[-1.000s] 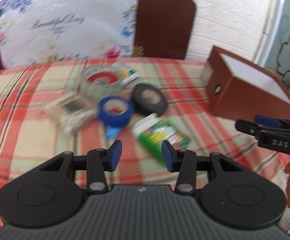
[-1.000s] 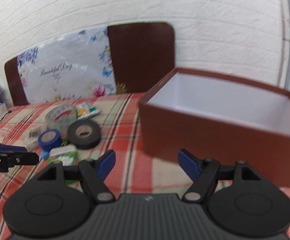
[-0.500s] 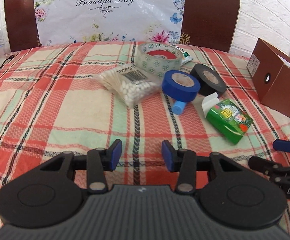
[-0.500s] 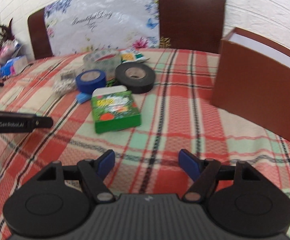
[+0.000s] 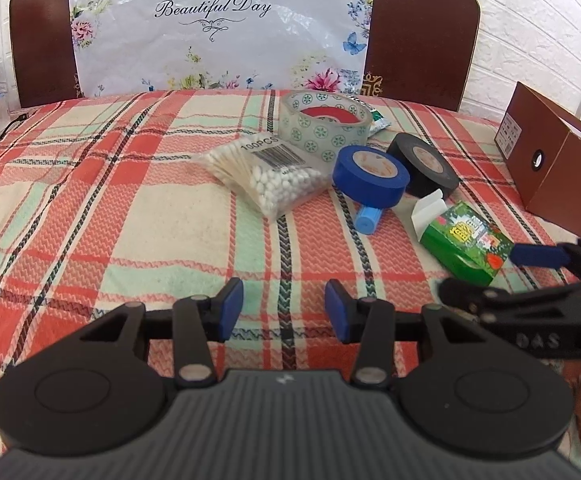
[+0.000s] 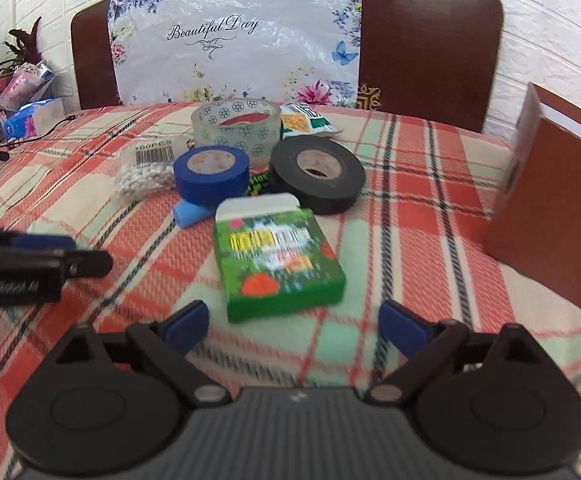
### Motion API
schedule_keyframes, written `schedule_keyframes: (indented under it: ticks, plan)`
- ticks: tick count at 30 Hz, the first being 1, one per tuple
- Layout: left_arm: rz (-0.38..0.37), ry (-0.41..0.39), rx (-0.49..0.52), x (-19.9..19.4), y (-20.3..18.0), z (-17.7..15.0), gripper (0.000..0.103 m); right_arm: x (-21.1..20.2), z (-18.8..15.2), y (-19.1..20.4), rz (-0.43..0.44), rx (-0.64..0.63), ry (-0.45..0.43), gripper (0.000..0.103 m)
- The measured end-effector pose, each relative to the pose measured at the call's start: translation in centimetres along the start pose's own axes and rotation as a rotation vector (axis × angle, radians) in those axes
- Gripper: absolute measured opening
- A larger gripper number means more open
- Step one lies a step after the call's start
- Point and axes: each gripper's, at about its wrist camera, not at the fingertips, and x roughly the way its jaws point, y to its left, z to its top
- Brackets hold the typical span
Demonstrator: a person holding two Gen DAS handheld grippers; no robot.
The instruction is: Organize objects
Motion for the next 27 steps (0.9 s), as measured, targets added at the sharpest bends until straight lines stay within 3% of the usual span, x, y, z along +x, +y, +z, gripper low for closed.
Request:
schedule_keyframes:
  ticks: [2,3,4,8,14,17,19,21,24,27]
  plan:
    - [0.003,0.002,0.0,0.0,0.0,0.0,0.048,0.8,0.6,0.3,0.01,-0.008,-0.003,0.092]
    - [0.007,0.003,0.001,0.0,0.0,0.0,0.048,0.9,0.8,0.4,0.022,-0.015,-0.007,0.081]
    - [0.011,0.006,0.003,-0.1,-0.1,0.0,0.048,0.8,0.9,0.5,0.038,-0.025,-0.014,0.064]
    - [-0.004,0.047,-0.005,-0.8,-0.4,0.3,0.048,-1.1,-0.4,1.1,0.026,-0.083,-0.017,0.062]
    - [-0.335,0.205,-0.084,-1.8,-3.3,0.5,0.048,-6.2,-5.1,-0.4,-0.025,-0.092,-0.036,0.063]
    - [-0.438,0.271,-0.068,-1.5,-6.9,0.3,0.048,-7.6,-6.0,-1.3,-0.032,-0.049,-0.034,0.067]
    - [-0.455,0.307,-0.046,-1.1,-9.1,0.1,0.049,-7.8,-6.2,-1.8,-0.041,-0.024,-0.027,0.08]
    - [-0.465,0.344,-0.038,-0.4,-10.8,-0.2,0.048,-7.9,-6.3,-2.2,-0.026,-0.003,-0.023,0.079]
    - [-0.46,0.346,0.009,-0.1,-13.0,0.7,0.042,-8.1,-6.5,-2.4,0.016,0.004,-0.034,0.062]
    - [-0.474,0.288,0.076,-1.2,-15.4,3.4,0.038,-8.8,-6.3,-2.8,-0.041,0.01,-0.082,0.061]
